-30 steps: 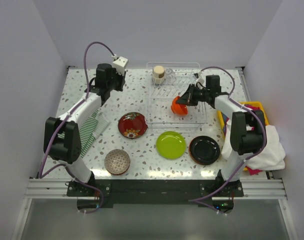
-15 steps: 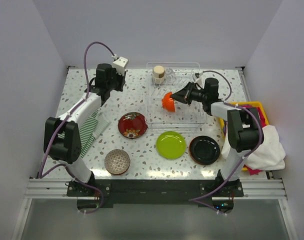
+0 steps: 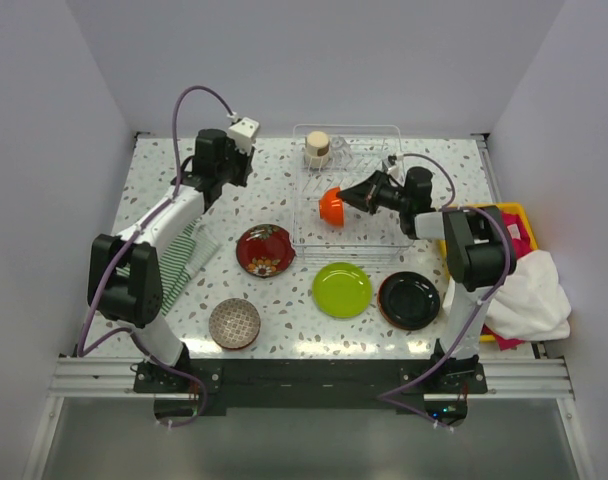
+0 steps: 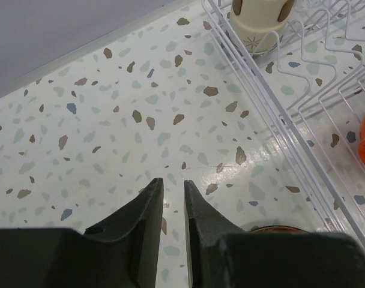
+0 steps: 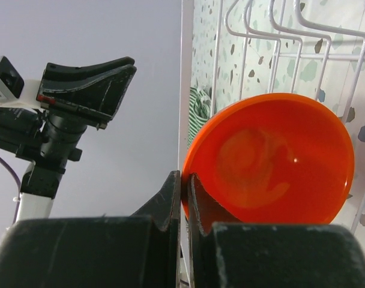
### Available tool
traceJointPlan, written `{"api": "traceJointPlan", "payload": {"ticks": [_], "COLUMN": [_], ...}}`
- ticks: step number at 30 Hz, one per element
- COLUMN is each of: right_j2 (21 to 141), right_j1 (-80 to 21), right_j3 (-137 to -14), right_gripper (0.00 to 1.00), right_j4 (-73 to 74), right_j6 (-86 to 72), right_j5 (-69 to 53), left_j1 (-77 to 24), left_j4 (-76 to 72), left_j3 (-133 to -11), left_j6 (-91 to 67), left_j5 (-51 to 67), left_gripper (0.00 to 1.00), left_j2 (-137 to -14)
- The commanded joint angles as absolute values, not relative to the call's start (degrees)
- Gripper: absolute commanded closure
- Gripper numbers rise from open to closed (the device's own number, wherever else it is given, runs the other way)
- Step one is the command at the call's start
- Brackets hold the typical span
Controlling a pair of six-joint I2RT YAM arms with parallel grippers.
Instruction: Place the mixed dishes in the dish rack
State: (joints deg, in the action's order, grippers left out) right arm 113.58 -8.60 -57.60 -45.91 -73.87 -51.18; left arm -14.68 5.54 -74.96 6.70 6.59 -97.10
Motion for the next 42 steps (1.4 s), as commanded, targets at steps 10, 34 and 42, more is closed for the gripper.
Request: {"api": "traceJointPlan", "payload": {"ticks": [10, 34, 42], "right_j2": [109.0, 99.1, 98.4], "right_j1": [-6.2, -4.1, -10.9], "right_j3": [-56.4, -78.8, -79.6], "right_gripper": [1.0, 0.52, 0.57], "right_j4": [-23.5, 37.4, 30.8], "right_j6": [-55.3, -6.6, -1.9], "right_j5": [-52.8, -24.2, -23.0], "left_j1": [-16.4, -16.8, -16.8], "left_j4": [3.0, 1.0, 3.1], "left_j3": [-75.4, -75.1, -74.1], "left_j6": [6.9, 6.5, 8.2], "left_j5": [5.8, 7.1, 7.2], "left_gripper": [0.75, 0.65, 0.63], "left_j2": [-98.5, -99.5, -95.7]}}
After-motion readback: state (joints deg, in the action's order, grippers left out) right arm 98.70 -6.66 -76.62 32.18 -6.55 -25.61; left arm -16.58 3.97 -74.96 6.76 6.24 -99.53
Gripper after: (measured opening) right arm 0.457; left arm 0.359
